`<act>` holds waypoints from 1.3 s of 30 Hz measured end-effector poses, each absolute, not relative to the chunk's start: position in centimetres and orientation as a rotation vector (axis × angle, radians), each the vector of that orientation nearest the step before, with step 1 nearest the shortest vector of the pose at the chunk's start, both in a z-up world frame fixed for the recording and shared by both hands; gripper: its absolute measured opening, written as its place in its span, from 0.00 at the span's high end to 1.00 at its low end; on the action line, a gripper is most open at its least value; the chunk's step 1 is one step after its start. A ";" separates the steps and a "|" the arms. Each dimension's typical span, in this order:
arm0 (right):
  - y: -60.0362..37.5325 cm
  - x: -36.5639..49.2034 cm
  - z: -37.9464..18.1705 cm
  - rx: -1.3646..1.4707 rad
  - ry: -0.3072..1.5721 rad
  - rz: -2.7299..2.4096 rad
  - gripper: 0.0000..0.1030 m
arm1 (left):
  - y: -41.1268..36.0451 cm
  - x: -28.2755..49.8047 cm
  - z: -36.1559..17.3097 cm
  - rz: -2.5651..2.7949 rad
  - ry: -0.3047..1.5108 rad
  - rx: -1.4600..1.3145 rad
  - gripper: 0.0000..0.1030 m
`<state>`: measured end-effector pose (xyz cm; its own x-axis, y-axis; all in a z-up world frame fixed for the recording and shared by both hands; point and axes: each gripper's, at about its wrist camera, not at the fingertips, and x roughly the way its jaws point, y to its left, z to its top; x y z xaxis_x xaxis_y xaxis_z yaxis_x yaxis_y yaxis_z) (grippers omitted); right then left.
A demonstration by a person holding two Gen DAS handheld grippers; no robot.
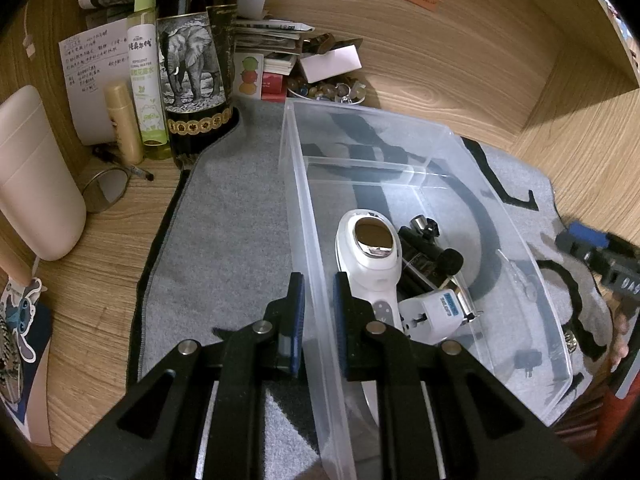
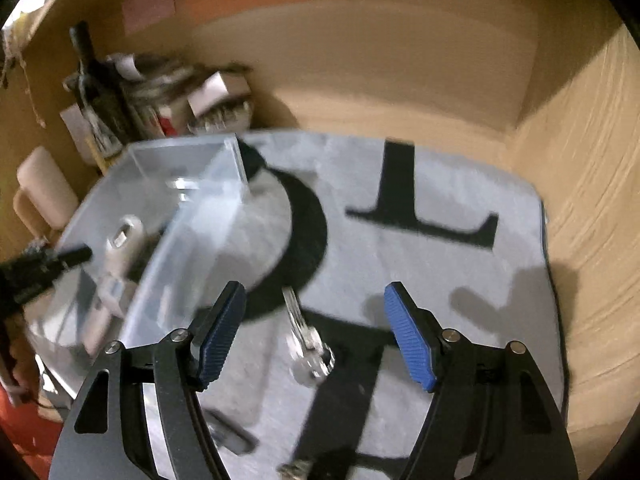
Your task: Organize rigid objects
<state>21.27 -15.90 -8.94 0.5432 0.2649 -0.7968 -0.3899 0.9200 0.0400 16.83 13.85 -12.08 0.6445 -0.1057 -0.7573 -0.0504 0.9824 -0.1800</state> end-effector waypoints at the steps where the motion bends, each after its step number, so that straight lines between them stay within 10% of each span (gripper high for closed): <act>1: -15.9 21.3 -9.4 -0.157 0.934 0.393 0.33 | 13.9 16.8 -12.1 -0.031 0.871 -0.192 0.87; 10: -15.2 21.7 -13.5 -0.260 1.061 0.435 0.35 | 13.9 16.8 -12.1 -0.031 0.871 -0.192 0.87; 20: -15.0 21.8 -14.1 -0.277 1.054 0.448 0.77 | 13.9 16.8 -12.1 -0.030 0.871 -0.191 0.87; 39: -15.5 21.2 -9.8 -0.172 0.915 0.416 0.78 | 14.2 16.8 -12.1 -0.030 0.870 -0.195 0.87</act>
<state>21.25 -15.48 -9.84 0.5370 0.2752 -0.7974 -0.4191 0.9074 0.0309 16.78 14.17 -12.10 0.6453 -0.1051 -0.7567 -0.0536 0.9818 -0.1821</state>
